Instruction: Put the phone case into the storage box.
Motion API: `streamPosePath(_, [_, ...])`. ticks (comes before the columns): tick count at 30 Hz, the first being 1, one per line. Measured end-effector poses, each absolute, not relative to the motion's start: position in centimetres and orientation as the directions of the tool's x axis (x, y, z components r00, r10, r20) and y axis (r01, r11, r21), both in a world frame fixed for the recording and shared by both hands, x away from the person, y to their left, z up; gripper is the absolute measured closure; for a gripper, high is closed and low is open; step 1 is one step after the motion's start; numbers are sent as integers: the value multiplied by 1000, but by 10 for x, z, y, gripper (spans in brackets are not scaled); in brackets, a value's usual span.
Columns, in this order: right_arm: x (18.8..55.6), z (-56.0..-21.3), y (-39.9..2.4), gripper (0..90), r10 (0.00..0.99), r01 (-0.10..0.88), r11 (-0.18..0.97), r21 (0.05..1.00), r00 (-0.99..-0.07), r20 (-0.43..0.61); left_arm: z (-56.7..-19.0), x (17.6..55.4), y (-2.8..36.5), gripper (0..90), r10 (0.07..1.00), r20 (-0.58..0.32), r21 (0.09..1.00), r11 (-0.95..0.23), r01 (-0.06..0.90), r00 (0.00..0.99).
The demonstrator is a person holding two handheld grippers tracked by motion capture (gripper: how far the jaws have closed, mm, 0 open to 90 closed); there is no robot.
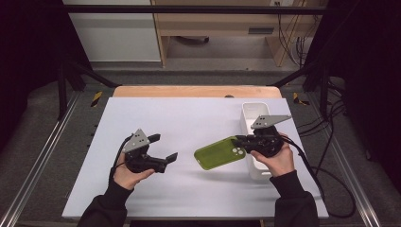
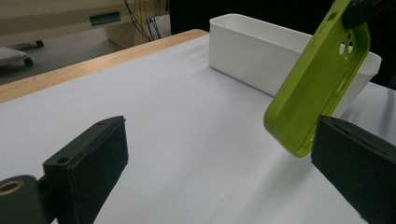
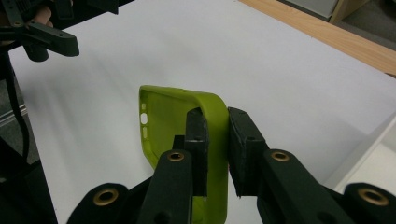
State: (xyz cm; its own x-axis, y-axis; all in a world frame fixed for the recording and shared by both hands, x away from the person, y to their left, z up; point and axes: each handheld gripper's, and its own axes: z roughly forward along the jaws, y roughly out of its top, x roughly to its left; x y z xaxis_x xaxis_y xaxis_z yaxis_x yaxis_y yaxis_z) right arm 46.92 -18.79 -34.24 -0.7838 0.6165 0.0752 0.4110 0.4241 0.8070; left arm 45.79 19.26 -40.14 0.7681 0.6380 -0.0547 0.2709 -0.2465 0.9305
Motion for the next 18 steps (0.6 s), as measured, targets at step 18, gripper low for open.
streamPosePath(18, [465, -315, -192, 791, 625, 353, 466, 811, -780, -19, -418, 458, 227, 26, 685, -50, 935, -223, 276, 727])
